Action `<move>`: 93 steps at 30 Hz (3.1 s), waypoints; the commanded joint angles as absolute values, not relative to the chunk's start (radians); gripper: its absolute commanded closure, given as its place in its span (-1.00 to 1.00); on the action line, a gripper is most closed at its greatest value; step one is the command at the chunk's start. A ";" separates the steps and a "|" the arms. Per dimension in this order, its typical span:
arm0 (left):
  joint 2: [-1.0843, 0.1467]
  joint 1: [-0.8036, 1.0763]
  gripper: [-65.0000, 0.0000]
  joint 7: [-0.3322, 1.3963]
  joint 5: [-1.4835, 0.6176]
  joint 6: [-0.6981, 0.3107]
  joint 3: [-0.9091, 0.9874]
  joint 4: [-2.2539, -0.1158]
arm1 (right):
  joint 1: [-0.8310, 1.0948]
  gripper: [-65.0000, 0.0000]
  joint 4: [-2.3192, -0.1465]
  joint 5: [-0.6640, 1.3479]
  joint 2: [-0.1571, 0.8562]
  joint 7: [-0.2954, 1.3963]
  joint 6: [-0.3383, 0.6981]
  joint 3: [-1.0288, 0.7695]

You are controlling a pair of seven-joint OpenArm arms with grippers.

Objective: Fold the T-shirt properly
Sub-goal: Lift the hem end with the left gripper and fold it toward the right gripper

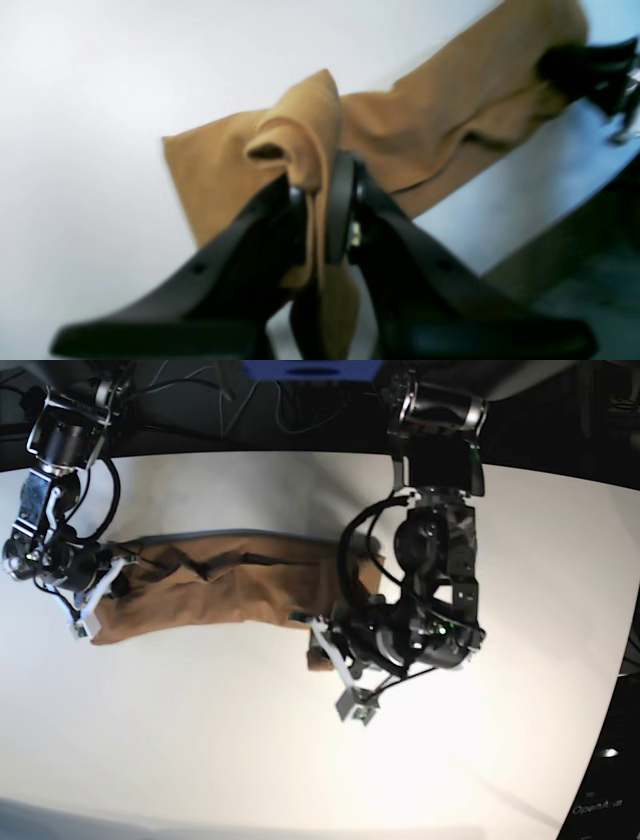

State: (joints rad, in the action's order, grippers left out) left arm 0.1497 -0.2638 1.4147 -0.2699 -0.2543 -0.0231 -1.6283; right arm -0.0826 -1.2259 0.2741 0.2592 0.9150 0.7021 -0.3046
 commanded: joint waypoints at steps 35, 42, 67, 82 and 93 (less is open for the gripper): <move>0.157 -0.351 0.91 1.139 -0.513 -0.028 -0.154 -1.320 | -0.045 0.98 -1.198 0.166 0.234 1.046 0.698 -0.289; 0.157 -0.351 0.90 1.147 -0.516 -0.036 -0.154 -1.328 | -0.045 0.98 -1.198 0.165 0.234 1.046 0.698 -0.289; 0.104 -0.306 0.63 1.139 -0.699 -0.030 -0.268 -1.537 | -0.047 0.97 -1.198 0.165 0.234 1.046 0.698 -0.288; 0.007 -0.245 0.90 0.998 -0.699 -0.028 -0.277 -1.293 | -0.051 0.98 -1.198 0.165 0.234 1.046 0.698 -0.288; -0.030 -0.249 0.90 0.863 -0.700 -0.033 -0.349 -1.167 | -0.053 0.96 -1.231 0.165 0.257 1.047 0.698 -0.289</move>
State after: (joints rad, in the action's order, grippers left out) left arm -0.0334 -0.2298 0.8688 -0.7006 -0.0364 -0.3470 -1.1584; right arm -0.0799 -1.2457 0.2699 0.2600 0.9058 0.7025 -0.2996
